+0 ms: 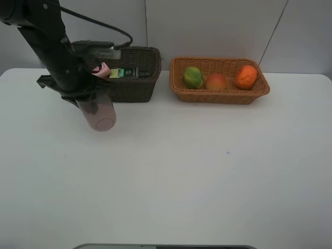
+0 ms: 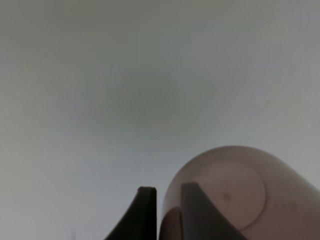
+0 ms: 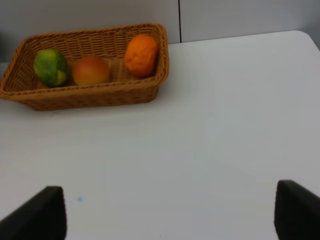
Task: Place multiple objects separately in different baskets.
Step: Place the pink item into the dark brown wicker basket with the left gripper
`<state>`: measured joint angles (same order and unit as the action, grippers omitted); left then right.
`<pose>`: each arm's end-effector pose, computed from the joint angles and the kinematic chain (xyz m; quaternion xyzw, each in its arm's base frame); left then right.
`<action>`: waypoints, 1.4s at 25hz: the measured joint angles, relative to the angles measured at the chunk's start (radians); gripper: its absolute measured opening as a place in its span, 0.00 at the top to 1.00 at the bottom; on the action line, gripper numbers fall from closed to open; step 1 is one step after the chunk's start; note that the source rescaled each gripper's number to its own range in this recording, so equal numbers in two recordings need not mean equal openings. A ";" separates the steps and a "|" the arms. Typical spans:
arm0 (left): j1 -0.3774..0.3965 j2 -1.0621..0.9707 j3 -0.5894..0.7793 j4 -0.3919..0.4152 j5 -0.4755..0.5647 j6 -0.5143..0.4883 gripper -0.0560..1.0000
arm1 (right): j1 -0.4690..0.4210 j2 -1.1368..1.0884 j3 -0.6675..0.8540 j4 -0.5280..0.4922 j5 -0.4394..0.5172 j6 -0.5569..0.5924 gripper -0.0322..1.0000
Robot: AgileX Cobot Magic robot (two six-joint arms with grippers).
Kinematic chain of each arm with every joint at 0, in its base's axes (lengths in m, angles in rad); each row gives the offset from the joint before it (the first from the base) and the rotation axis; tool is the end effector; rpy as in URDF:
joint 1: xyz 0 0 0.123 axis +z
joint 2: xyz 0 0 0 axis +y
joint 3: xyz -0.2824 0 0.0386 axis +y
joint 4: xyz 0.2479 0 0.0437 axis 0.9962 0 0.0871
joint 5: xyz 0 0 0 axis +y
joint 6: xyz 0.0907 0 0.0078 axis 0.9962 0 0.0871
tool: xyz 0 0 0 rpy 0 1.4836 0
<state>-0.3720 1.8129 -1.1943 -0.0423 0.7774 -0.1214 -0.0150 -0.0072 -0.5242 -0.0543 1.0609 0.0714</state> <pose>0.3306 -0.1319 0.1918 0.1110 0.9851 -0.0481 0.1226 -0.0090 -0.0042 0.2839 0.0380 0.8438 -0.0120 0.5351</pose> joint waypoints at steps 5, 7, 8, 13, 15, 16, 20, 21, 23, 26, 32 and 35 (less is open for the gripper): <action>-0.001 0.000 -0.147 0.034 0.070 -0.124 0.95 | 0.000 0.000 0.000 0.000 0.000 0.000 0.22; -0.001 0.000 -0.201 0.053 0.075 -0.147 0.95 | 0.000 0.000 0.000 0.000 0.000 0.000 0.22; -0.001 0.000 -0.223 0.066 0.075 -0.153 0.95 | 0.000 0.000 0.000 0.000 0.000 0.000 0.22; -0.001 0.005 -0.307 0.135 -0.026 -0.163 0.95 | 0.000 0.000 0.000 0.000 0.000 0.000 0.22; -0.001 0.010 -0.307 0.163 -0.109 -0.163 0.95 | 0.000 0.000 0.000 0.000 0.000 0.000 0.22; -0.001 0.015 -0.307 0.175 -0.151 -0.163 0.95 | 0.000 0.000 0.000 0.000 0.000 0.000 0.22; -0.001 0.048 -0.307 0.222 -0.300 -0.164 0.95 | 0.000 0.000 0.000 0.000 0.000 0.000 0.22; -0.001 0.057 -0.307 0.225 -0.329 -0.164 0.95 | 0.000 0.000 0.000 0.000 0.000 0.000 0.22; -0.001 0.084 -0.307 0.229 -0.388 -0.164 0.95 | 0.000 0.000 0.000 0.000 0.000 0.000 0.22; -0.001 0.134 -0.307 0.232 -0.444 -0.164 0.95 | 0.000 0.000 0.000 0.000 0.000 0.000 0.22; -0.001 0.219 -0.307 0.232 -0.483 -0.164 0.95 | 0.000 0.000 0.000 0.000 0.000 0.000 0.22; -0.001 0.244 -0.307 0.232 -0.502 -0.167 0.95 | 0.000 0.000 0.000 0.000 0.000 0.000 0.22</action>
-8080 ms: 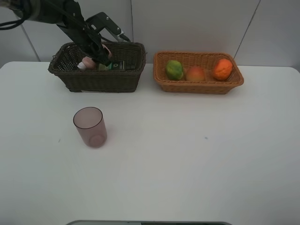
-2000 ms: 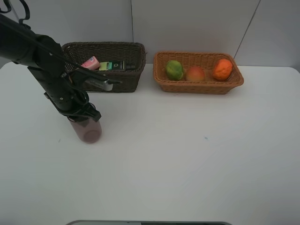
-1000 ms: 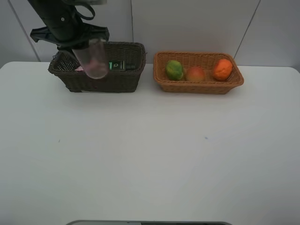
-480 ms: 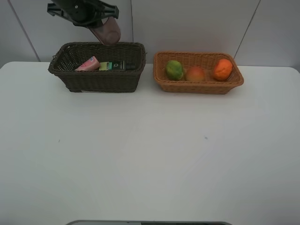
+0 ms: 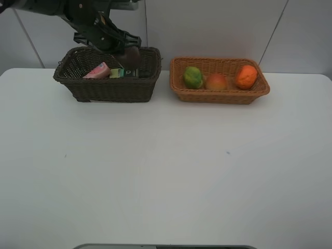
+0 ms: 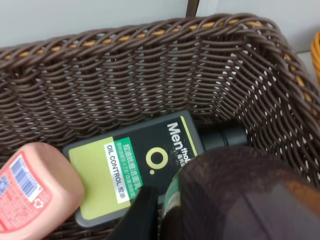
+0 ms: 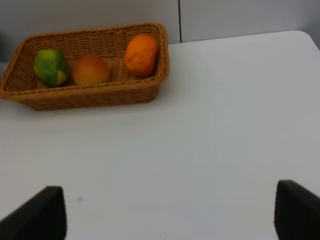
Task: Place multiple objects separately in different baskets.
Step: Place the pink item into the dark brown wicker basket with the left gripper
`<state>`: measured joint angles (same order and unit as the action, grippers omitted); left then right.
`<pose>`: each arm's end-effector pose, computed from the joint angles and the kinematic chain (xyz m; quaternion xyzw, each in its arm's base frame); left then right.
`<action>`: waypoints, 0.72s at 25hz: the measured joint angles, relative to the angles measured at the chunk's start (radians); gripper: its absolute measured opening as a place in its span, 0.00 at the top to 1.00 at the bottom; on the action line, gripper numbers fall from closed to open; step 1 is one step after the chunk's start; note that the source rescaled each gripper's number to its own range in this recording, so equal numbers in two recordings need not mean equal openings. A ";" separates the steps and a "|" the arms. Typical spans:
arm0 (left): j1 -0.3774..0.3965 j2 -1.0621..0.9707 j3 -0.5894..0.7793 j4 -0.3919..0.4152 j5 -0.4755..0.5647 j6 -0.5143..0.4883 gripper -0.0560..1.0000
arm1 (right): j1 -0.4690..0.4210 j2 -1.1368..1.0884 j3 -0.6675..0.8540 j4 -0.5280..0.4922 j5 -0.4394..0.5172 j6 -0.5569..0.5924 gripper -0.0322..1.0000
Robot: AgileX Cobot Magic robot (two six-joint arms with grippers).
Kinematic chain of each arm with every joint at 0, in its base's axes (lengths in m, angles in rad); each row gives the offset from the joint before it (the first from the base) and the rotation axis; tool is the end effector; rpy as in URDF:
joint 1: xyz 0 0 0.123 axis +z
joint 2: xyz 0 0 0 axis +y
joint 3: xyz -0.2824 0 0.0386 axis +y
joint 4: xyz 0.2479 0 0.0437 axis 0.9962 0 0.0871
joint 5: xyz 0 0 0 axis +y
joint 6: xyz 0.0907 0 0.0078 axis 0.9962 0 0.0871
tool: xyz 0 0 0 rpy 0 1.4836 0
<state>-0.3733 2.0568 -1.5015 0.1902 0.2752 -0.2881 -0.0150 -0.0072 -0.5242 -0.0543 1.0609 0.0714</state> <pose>0.4364 -0.1659 0.1998 0.1120 0.9075 -0.0729 0.3981 -0.0090 -0.0042 0.2839 0.0380 0.8438 -0.0120 0.5351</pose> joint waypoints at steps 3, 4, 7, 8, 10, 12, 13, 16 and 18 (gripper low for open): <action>0.000 0.016 0.000 0.000 -0.004 0.000 0.95 | 0.000 0.000 0.000 0.000 0.000 0.000 0.22; 0.000 0.019 0.000 -0.001 -0.005 0.000 0.95 | 0.000 0.000 0.000 0.000 0.000 0.000 0.22; 0.000 0.025 0.000 -0.001 -0.011 0.000 0.95 | 0.000 0.000 0.000 0.000 0.000 0.000 0.22; 0.000 0.027 0.000 -0.002 -0.014 0.000 0.95 | 0.000 0.000 0.000 0.000 0.000 0.000 0.22; 0.000 0.034 0.000 -0.002 -0.016 0.000 0.95 | 0.000 0.000 0.000 0.000 0.000 0.000 0.22; 0.000 0.043 0.001 -0.003 -0.016 0.000 0.95 | 0.000 0.000 0.000 0.000 0.000 0.000 0.22; 0.000 0.049 0.001 -0.004 -0.016 0.000 0.95 | 0.000 0.000 0.000 0.000 0.000 0.000 0.22; 0.000 0.053 0.007 -0.005 -0.015 0.000 0.95 | 0.000 0.000 0.000 0.000 0.000 0.000 0.22; 0.000 0.053 0.007 -0.007 -0.015 0.000 0.95 | 0.000 0.000 0.000 0.000 0.000 0.000 0.22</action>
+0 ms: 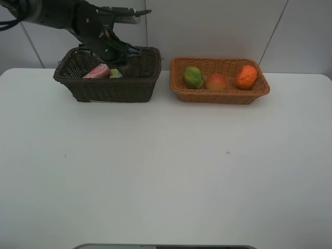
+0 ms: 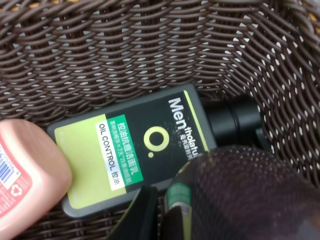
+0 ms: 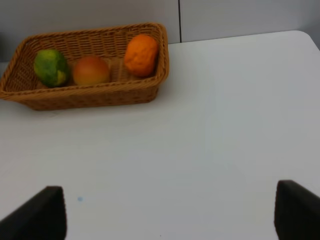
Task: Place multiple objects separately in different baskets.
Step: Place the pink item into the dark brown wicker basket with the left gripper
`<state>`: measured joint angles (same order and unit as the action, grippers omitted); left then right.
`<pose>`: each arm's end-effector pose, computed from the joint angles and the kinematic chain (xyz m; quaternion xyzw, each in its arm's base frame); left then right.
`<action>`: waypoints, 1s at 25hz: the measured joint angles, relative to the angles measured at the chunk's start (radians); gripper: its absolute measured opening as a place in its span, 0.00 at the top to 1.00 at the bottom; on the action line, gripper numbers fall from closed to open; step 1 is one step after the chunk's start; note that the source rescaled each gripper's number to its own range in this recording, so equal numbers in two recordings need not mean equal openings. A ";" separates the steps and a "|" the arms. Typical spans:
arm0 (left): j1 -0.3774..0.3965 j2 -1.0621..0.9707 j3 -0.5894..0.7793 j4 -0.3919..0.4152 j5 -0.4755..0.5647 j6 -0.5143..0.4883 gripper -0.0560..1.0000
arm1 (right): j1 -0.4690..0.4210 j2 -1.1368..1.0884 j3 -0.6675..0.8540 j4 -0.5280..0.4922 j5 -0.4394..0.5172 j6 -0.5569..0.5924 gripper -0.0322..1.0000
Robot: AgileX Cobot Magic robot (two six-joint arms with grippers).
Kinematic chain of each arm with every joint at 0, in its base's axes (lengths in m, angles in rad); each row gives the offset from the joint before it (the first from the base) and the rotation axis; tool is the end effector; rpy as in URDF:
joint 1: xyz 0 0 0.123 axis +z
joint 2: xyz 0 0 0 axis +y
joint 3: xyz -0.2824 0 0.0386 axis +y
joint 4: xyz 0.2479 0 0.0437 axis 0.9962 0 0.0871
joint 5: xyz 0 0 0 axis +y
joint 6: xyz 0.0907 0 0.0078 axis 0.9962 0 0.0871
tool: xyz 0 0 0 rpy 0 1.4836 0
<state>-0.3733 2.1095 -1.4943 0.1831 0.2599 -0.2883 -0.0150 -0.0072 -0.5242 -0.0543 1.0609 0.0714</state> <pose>0.4392 -0.1674 0.1739 0.1117 0.9166 -0.0710 0.3773 -0.0090 -0.0042 0.2839 0.0380 0.8438 -0.0120 0.5351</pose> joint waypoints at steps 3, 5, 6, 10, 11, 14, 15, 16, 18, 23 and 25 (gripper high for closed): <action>0.000 0.000 0.001 -0.003 0.007 0.000 0.95 | 0.000 0.000 0.000 0.000 0.000 0.000 0.22; 0.000 0.000 0.001 -0.004 0.014 0.000 0.93 | 0.000 0.000 0.000 0.000 0.000 0.000 0.22; 0.000 0.000 0.001 -0.004 0.017 0.000 0.90 | 0.000 0.000 0.000 0.000 0.000 0.000 0.22; 0.000 0.000 0.001 -0.005 0.017 0.000 0.55 | 0.000 0.000 0.000 0.000 0.000 0.000 0.22; 0.000 0.000 0.001 -0.005 0.017 0.000 0.39 | 0.000 0.000 0.000 0.000 0.000 0.000 0.22; 0.000 0.000 0.001 -0.005 0.017 0.000 0.12 | 0.000 0.000 0.000 0.000 0.000 0.000 0.22; 0.000 0.000 0.001 -0.005 0.017 0.000 0.07 | 0.000 0.000 0.000 0.000 0.000 0.000 0.22; 0.000 0.000 0.001 -0.005 0.018 0.000 0.05 | 0.000 0.000 0.000 0.000 0.000 0.000 0.22; 0.000 -0.009 0.001 -0.005 0.021 0.000 0.03 | 0.000 0.000 0.000 0.000 0.000 0.000 0.22; 0.000 -0.062 0.001 -0.005 0.042 0.000 0.02 | 0.000 0.000 0.000 0.000 0.000 0.000 0.22; 0.000 -0.086 0.001 -0.005 0.061 0.000 0.02 | 0.000 0.000 0.000 0.000 0.000 0.000 0.22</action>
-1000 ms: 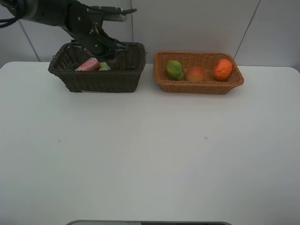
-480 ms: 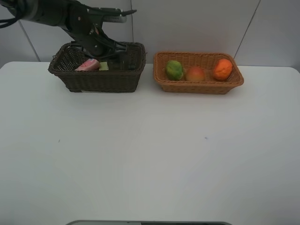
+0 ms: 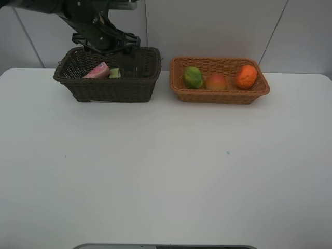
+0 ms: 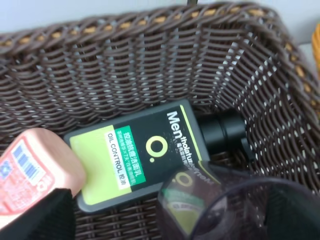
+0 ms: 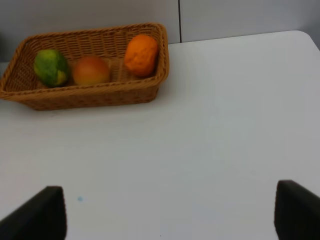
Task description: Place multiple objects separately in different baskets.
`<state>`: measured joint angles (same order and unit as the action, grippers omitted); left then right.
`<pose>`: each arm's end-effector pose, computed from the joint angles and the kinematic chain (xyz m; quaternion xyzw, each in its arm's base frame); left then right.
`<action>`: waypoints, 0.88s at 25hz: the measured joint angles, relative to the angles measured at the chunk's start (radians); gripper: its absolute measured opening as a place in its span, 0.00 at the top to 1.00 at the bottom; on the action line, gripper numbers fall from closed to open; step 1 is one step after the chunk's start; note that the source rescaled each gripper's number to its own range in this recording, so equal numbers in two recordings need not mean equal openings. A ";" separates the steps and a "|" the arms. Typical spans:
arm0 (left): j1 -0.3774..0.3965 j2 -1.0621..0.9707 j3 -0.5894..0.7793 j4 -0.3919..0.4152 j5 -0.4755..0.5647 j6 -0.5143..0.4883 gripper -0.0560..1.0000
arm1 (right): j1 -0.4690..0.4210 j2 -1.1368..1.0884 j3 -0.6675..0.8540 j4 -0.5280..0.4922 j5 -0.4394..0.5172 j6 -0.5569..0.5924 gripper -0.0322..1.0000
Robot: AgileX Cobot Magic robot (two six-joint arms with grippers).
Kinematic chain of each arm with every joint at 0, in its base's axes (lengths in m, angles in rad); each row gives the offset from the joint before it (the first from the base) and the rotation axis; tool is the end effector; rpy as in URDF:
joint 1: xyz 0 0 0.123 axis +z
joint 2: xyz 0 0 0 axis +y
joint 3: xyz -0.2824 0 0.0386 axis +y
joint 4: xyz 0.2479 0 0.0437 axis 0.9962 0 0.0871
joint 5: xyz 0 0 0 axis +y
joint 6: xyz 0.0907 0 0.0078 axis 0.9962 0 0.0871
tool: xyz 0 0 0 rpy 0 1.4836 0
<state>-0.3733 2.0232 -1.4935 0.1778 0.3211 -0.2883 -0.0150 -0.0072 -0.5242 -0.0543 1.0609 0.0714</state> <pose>0.4302 -0.1630 0.2099 0.1053 0.9124 -0.0714 0.3891 -0.0090 -0.0042 0.2839 0.0380 0.8438 -0.0120 0.5351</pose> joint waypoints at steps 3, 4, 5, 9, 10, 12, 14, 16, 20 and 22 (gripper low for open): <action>0.000 -0.040 0.000 0.000 0.052 0.000 0.02 | 0.000 0.000 0.000 0.000 0.000 0.000 0.22; 0.000 -0.052 0.000 0.000 0.064 0.000 0.02 | 0.000 0.000 0.000 0.000 0.000 0.000 0.22; 0.000 -0.065 0.000 0.000 0.077 0.000 0.02 | 0.000 0.000 0.000 0.000 0.000 0.000 0.22; 0.000 -0.113 0.003 0.000 0.089 0.000 0.02 | 0.000 0.000 0.000 0.000 0.000 0.000 0.22; 0.000 -0.130 0.011 0.000 0.089 0.000 0.02 | 0.000 0.000 0.000 0.000 0.000 0.000 0.22; 0.000 -0.161 0.033 0.000 0.086 0.000 0.02 | 0.000 0.000 0.000 0.000 0.000 0.000 0.22; 0.000 -0.200 0.071 0.003 0.075 0.000 0.02 | 0.000 0.000 0.000 0.000 0.000 0.000 0.22; 0.001 -0.243 0.119 0.022 0.048 0.001 0.02 | 0.000 0.000 0.000 0.000 0.000 0.000 0.22; 0.026 -0.340 0.221 0.033 0.009 0.002 0.02 | 0.000 0.000 0.000 0.000 0.000 0.000 0.22; 0.049 -0.403 0.279 0.035 0.006 0.003 0.02 | 0.000 0.000 0.000 0.000 0.000 0.000 0.22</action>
<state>-0.3240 1.6206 -1.2143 0.2125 0.3267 -0.2854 -0.0150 -0.0072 -0.5242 -0.0543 1.0609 0.0714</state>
